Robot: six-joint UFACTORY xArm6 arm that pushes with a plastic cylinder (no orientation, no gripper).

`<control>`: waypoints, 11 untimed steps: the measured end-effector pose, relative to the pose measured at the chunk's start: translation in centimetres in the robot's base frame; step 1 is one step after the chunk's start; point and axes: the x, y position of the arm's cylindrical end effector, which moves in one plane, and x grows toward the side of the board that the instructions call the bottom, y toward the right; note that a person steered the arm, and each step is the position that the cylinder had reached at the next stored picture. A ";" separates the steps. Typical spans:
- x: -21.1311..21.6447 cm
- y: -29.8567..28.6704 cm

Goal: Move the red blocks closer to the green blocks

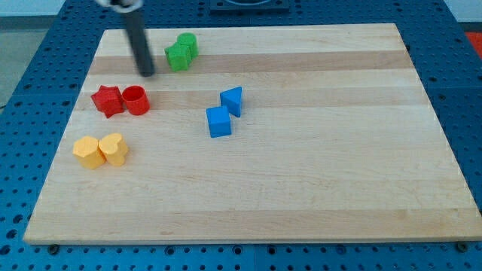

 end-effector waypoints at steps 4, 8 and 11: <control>10.0 2.4; 2.8 10.8; -0.2 8.2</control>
